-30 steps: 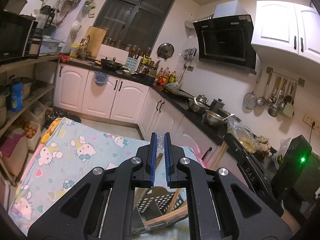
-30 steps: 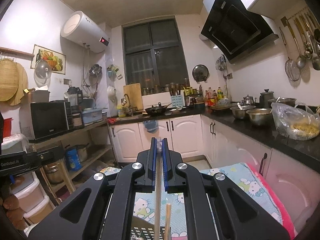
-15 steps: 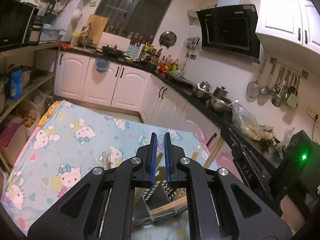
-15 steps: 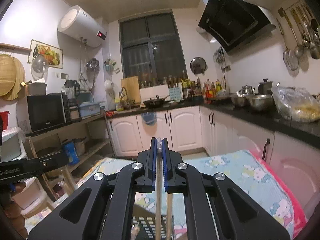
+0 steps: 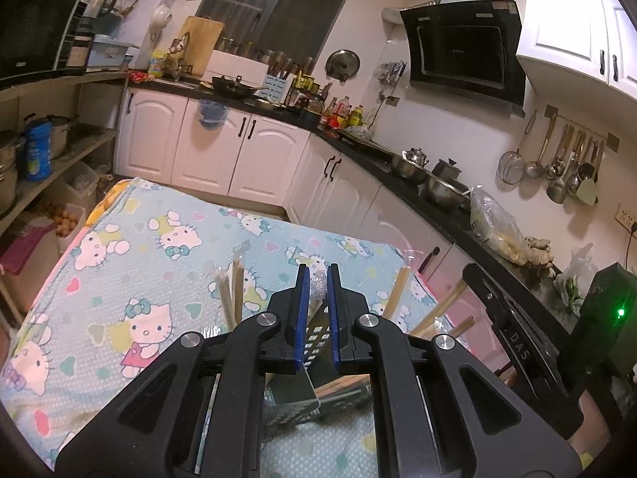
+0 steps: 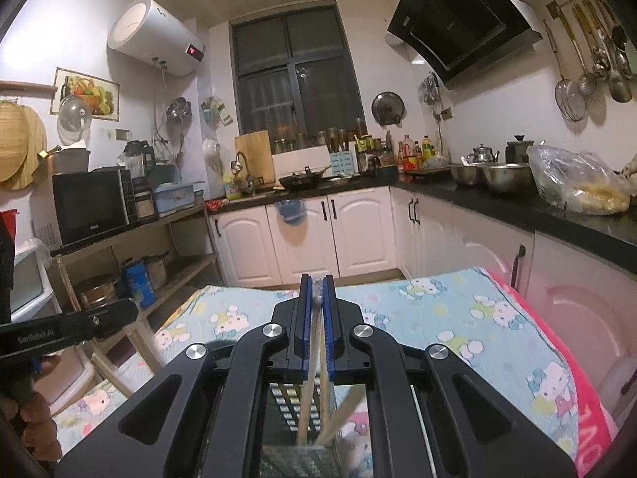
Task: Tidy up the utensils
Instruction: 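Lower the chopstick into the caddy and open the left gripper while the right gripper releases its chopstick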
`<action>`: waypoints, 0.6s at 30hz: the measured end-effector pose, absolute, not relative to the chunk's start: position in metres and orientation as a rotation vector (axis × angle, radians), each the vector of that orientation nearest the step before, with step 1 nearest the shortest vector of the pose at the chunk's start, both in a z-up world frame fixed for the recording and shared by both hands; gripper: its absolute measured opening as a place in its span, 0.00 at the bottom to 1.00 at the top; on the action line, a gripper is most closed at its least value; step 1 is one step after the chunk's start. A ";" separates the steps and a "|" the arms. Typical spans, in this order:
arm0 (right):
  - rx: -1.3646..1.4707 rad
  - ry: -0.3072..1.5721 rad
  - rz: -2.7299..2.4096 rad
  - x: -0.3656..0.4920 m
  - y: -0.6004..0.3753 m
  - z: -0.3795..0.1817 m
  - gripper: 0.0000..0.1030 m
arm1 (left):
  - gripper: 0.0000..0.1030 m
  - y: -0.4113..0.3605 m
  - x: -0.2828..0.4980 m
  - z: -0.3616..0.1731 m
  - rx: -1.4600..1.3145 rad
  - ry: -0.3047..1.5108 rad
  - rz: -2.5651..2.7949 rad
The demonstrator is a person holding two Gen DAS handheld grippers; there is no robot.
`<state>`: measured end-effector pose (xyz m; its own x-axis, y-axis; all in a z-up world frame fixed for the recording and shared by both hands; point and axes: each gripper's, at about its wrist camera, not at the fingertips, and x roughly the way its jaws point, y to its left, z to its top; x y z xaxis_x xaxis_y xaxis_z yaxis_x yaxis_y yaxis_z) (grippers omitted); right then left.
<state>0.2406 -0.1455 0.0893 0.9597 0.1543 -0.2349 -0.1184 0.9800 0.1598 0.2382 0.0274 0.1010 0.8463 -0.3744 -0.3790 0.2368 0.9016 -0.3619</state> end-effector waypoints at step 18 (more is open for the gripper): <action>0.145 0.313 0.134 0.209 -0.153 0.085 0.19 | 0.17 0.032 0.217 0.098 -0.306 0.489 -0.301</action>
<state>0.2086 -0.1526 0.0854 0.9426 0.1538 -0.2965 -0.1090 0.9807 0.1622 0.2165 0.0315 0.0979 0.8409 -0.3525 -0.4107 0.2079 0.9110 -0.3562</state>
